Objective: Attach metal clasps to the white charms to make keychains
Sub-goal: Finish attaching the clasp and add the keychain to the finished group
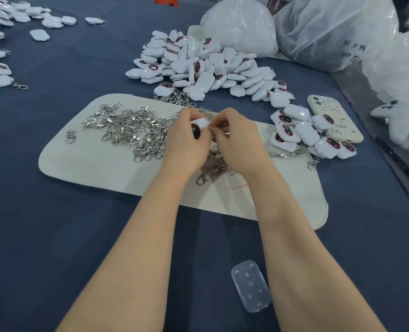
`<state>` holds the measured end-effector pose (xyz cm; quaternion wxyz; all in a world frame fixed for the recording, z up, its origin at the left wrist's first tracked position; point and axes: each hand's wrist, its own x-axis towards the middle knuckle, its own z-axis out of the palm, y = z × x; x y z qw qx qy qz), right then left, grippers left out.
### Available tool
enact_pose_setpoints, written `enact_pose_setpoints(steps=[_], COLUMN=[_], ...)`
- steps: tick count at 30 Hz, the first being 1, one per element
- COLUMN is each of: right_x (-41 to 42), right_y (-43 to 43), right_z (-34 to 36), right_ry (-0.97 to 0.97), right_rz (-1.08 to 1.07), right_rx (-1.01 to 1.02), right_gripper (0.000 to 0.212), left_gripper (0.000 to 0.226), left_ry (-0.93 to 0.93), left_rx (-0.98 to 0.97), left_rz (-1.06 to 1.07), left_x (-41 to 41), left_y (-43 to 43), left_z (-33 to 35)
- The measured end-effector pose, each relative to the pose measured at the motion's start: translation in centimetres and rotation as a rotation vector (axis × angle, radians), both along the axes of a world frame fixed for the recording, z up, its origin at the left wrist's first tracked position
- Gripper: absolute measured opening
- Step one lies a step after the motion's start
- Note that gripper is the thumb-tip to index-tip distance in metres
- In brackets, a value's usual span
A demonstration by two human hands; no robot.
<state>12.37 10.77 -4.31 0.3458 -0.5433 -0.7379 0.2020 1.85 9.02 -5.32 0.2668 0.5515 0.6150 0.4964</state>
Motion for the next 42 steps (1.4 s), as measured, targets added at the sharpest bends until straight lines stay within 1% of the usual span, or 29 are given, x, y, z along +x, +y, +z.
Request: enact_pose_setpoints(steps=[3,6,8,11,16,19,21,23,24,28,33,36,39,42], right_x=[0.3,0.5,0.5,0.2,0.2,0.5,0.7,1.0,1.1,1.4,1.5,1.6,1.8,2.0], right_y=[-0.1,-0.2,-0.3,-0.2,0.0,0.0,0.0,0.0,0.0,-0.2,-0.5,-0.5,-0.3,-0.2], right_z=[0.0,0.0,-0.1,-0.4,-0.7,-0.8,-0.8,-0.7,-0.6,-0.4,0.1,0.1,0.0,0.1], right_ry=[0.062,0.151,0.225,0.360,0.584,0.812,1.005,1.135,1.156,1.134,1.258,1.231,1.196,1.194], right_rz=[0.007,0.009,0.000,-0.038,-0.051,-0.007,0.061,0.121,0.138,0.198,0.348,0.359,0.339,0.327], right_rx=[-0.007,0.001,-0.012,-0.069,-0.187,-0.287,-0.375,-0.454,-0.482,-0.571,-0.652,-0.679,-0.668,-0.662], right_gripper=[0.016,0.018,0.018,0.016,0.013,0.013,0.013,0.013,0.013,0.014,0.016,0.010,0.016,0.014], left_gripper=[0.017,0.015,0.015,0.016,0.019,0.024,0.022,0.021,0.020,0.019,0.017,0.018,0.017,0.017], left_ry=[-0.059,-0.151,-0.136,-0.140,-0.248,-0.324,-0.377,-0.433,-0.460,-0.573,-0.694,-0.723,-0.728,-0.709], left_rx=[-0.058,-0.068,-0.041,-0.013,-0.006,0.007,0.001,-0.004,-0.003,-0.004,-0.018,-0.009,-0.011,-0.011], left_rz=[-0.015,-0.042,-0.033,-0.002,-0.009,-0.040,-0.074,-0.111,-0.126,-0.173,-0.255,-0.286,-0.295,-0.297], left_x=[-0.1,-0.2,-0.2,-0.2,-0.1,0.0,0.1,0.1,0.1,0.2,0.2,0.2,0.1,0.2], left_y=[0.1,0.0,0.0,0.1,0.0,-0.2,-0.2,-0.3,-0.3,-0.5,-0.6,-0.7,-0.7,-0.7], left_z=[0.2,0.3,0.2,0.1,0.3,0.4,0.5,0.6,0.7,0.9,1.5,1.6,1.7,1.6])
